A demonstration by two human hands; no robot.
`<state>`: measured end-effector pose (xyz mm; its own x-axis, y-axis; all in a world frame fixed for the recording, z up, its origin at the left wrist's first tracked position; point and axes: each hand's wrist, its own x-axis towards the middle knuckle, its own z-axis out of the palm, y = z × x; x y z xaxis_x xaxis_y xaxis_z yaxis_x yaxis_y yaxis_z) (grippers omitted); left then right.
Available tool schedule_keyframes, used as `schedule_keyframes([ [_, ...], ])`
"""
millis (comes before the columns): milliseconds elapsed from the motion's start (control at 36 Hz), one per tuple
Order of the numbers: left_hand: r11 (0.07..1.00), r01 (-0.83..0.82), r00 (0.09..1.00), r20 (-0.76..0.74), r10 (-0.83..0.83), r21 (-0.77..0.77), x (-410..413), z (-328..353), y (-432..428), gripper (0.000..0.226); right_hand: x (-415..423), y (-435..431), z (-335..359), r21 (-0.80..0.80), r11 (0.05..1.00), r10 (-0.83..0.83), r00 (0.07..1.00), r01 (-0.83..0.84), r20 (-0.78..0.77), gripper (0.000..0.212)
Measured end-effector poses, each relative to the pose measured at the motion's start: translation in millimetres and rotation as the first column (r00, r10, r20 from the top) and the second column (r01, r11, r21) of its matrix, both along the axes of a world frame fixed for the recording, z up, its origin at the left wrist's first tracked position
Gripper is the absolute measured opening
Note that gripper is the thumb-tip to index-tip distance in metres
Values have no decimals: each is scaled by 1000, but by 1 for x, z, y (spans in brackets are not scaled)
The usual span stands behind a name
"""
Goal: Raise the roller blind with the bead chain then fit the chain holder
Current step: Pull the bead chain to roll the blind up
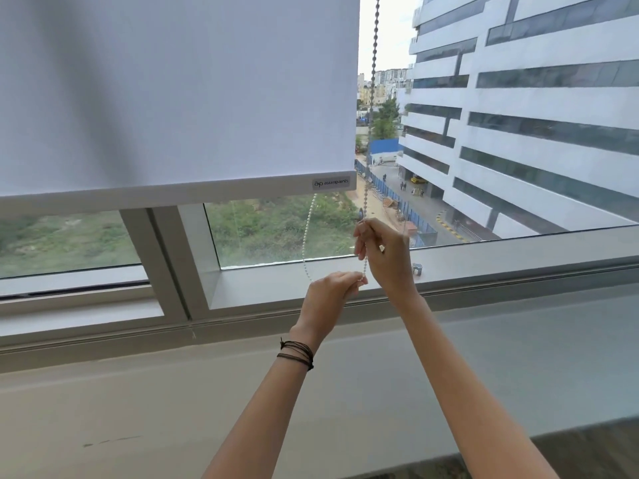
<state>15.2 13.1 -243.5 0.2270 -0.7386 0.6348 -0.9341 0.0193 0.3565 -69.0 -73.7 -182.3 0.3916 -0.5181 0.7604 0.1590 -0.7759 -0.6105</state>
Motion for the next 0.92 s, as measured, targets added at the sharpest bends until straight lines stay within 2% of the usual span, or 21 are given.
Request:
schedule_keyframes([
  [111, 997, -16, 999, 39, 13, 81, 4, -7, 3, 9, -1, 1, -11, 3, 1000, 11, 1000, -10, -27, 24],
  [306, 973, -120, 970, 232, 72, 197, -1, -16, 11, 19, -2, 5, -39, 47, 999, 7, 995, -2, -98, 23],
  [417, 963, -105, 932, 363, 8, 250, -4, -23, 12, 27, -5, 9, -52, 76, 997, -3, 992, 13, -126, 23],
  [500, 966, -22, 932, 355, -74, 259, 1, -25, 9, 17, -8, 11, -54, 80, 997, -9, 992, 19, -127, 22],
  [611, 958, 136, 968, 173, -183, 251, 7, -22, 15, 13, -12, 13, -53, 73, 997, 4, 989, 7, -145, 21],
  [722, 982, 173, 979, -125, -163, 73, 15, -10, 21, 18, -17, 16, -53, 78, 997, 21, 989, -9, -148, 22],
  [833, 981, 155, 890, -413, -191, -120, 13, 23, 23, 18, -23, 22, -52, 73, 997, 47, 988, -37, -147, 23],
  [917, 953, 196, 801, -522, -292, -232, 2, 57, 19, 20, -28, 25, -51, 68, 996, 65, 989, -56, -129, 23],
])
